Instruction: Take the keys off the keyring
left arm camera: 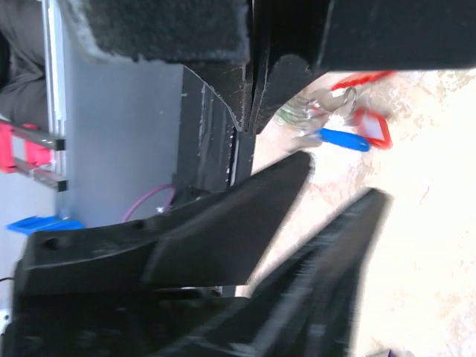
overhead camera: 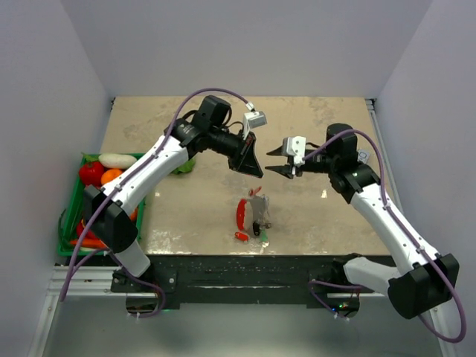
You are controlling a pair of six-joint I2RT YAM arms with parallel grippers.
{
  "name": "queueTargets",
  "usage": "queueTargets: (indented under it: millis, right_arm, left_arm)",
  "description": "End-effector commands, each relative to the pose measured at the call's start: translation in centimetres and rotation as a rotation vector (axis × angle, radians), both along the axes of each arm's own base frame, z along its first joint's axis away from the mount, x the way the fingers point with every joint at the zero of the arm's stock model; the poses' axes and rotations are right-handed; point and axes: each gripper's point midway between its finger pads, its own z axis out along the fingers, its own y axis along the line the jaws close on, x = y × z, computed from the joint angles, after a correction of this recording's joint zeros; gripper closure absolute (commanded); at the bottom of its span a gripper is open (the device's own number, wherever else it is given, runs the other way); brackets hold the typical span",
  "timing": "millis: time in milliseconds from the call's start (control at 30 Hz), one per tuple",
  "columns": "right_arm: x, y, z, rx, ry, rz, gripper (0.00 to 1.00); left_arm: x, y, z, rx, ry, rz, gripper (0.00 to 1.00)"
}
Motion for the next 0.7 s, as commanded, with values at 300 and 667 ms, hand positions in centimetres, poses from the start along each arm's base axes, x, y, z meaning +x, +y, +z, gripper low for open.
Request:
queueTargets:
  millis: [300, 667]
  right_arm:
    - [-1.9, -3.9, -0.3, -0.077, 0.067, -0.052, 0.58]
    - [-0.5, -12.9, -6.2, -0.191, 0.264, -0.272, 0.49]
  left_arm:
    - [3.3, 1.0, 0.6, -0.102, -0.087, 0.056, 1.0]
    - [9.7, 0.7, -13.1, 0.263, -0.213, 0.131, 0.55]
